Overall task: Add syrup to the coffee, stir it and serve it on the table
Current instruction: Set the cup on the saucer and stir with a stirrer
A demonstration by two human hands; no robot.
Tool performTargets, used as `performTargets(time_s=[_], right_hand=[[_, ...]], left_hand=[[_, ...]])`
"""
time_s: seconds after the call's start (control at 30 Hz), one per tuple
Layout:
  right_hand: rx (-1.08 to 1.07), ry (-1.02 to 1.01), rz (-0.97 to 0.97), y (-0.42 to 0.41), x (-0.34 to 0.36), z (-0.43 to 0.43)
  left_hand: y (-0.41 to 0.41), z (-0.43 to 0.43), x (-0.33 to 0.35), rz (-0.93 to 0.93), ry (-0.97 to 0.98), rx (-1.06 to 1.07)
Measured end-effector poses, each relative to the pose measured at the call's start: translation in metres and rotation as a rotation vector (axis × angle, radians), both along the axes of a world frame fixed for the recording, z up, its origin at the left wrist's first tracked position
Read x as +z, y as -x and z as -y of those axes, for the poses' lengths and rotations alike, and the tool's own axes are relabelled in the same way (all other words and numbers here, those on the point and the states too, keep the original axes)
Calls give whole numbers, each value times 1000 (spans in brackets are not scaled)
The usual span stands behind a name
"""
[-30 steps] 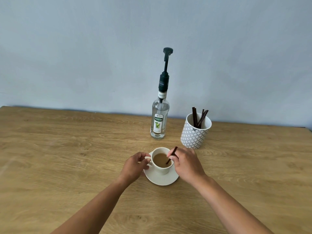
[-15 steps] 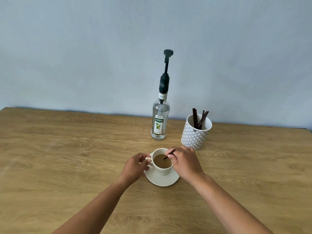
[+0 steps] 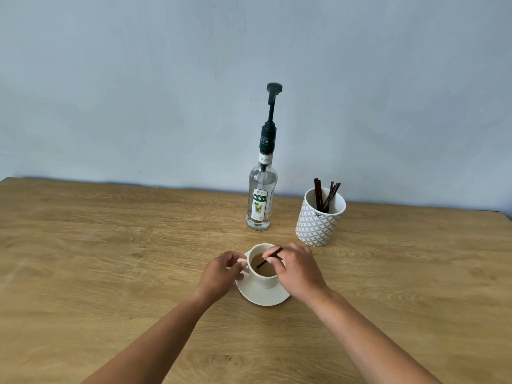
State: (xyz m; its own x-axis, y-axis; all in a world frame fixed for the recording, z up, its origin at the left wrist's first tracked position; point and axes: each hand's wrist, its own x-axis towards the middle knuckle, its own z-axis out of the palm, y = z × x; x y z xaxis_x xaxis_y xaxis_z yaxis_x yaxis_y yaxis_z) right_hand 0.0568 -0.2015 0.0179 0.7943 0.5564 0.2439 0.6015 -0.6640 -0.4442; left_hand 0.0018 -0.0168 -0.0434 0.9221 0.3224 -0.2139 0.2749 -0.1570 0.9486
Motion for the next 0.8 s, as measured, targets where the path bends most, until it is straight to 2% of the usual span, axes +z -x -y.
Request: performTargets(time_s=[0.3, 0.7, 0.8], right_hand=[[-57, 36, 11, -9, 2, 13], [-67, -114, -87, -4, 1, 3], [-74, -48, -77, -7, 1, 5]], left_hand=[[0, 0, 1, -2, 2, -2], [0, 0, 0, -13, 5, 4], [-1, 0, 1, -14, -7, 4]])
